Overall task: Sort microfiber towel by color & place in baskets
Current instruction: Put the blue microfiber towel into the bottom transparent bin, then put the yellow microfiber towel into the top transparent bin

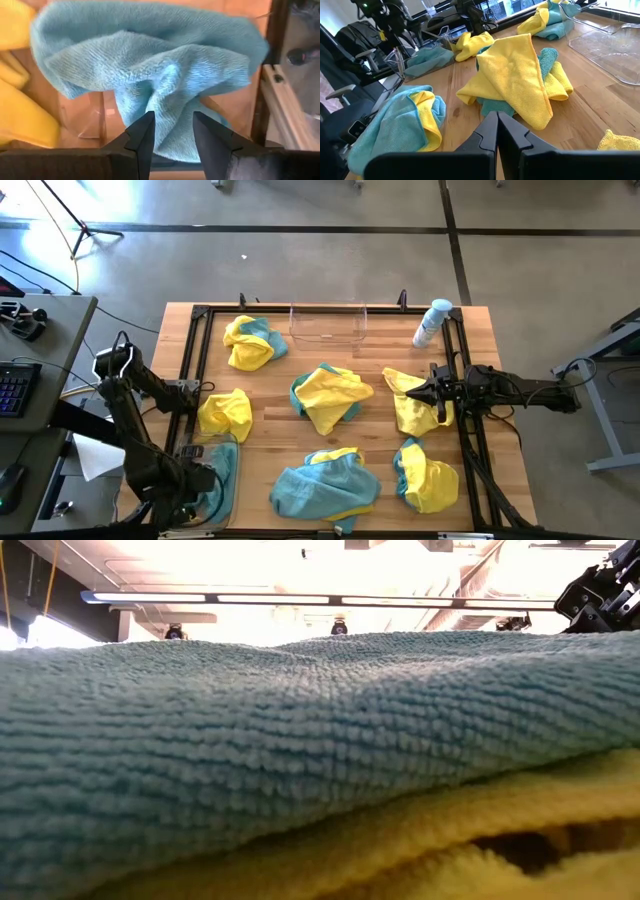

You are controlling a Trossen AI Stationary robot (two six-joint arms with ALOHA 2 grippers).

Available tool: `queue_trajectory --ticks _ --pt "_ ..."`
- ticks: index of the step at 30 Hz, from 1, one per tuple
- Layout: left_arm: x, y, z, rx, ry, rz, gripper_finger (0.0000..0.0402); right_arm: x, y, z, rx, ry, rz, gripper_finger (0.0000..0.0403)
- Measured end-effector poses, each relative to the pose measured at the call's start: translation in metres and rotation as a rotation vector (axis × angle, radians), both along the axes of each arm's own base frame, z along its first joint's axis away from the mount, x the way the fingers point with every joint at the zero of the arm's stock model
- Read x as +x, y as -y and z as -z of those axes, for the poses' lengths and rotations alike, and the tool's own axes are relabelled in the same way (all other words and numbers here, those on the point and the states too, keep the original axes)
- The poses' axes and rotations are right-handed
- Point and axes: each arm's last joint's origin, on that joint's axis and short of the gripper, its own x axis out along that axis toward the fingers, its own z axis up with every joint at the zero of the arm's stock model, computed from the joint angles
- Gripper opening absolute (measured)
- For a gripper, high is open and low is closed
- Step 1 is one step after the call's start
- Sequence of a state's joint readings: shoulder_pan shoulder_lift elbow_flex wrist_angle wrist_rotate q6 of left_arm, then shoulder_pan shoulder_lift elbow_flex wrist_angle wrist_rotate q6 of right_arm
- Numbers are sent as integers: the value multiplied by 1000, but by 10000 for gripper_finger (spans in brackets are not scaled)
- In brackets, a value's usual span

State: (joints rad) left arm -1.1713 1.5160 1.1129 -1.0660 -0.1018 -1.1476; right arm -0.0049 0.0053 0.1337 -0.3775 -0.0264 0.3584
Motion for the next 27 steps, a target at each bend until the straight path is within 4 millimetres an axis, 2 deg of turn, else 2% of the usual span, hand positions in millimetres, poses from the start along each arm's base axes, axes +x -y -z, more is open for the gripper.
queue_trajectory --ticks 6,13,21,27 --pt "5 0 -10 34 81 2 122 0 0 0 0 0 0 0" --pt "27 -14 -13 60 123 -6 122 0 0 0 0 0 0 0" --pt "50 -54 -42 -4 191 -59 122 0 0 0 0 0 0 0" --pt "61 -91 -65 -65 262 -196 122 0 0 0 0 0 0 0"
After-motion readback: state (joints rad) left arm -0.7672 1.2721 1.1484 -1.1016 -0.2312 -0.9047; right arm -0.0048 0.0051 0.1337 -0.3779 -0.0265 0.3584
